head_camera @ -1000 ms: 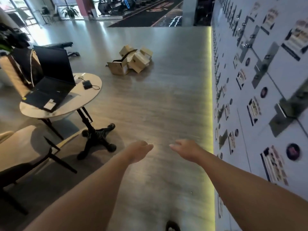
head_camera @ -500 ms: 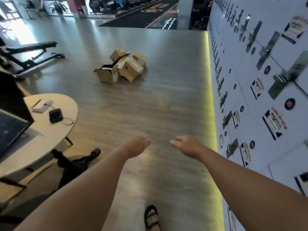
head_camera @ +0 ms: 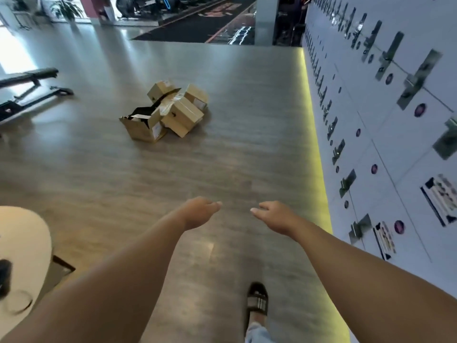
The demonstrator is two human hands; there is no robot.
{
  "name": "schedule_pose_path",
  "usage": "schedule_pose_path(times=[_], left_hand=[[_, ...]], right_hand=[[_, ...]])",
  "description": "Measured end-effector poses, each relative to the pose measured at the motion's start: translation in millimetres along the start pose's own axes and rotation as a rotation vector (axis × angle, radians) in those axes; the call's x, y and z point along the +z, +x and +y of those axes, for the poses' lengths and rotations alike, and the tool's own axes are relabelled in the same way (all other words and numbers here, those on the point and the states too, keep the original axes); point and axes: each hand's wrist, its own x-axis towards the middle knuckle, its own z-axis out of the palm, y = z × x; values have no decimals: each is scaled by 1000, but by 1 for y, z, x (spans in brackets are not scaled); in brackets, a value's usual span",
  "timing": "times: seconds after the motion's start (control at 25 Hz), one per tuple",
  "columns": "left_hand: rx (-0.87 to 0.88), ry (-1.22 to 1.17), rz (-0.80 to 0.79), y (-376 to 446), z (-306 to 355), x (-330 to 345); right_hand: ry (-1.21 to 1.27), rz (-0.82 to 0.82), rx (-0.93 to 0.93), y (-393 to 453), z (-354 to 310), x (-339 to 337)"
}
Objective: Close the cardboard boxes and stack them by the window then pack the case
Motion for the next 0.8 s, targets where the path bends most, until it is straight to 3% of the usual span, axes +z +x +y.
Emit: schedule_pose_path(times=[0.4, 0.8], left_hand=[[-76, -31, 27, 285, 55, -143], [-96, -91, 18, 596, 47, -292]], right_hand=[[-43, 7, -66, 310, -50, -154], [-36, -2, -31, 619, -118, -271]])
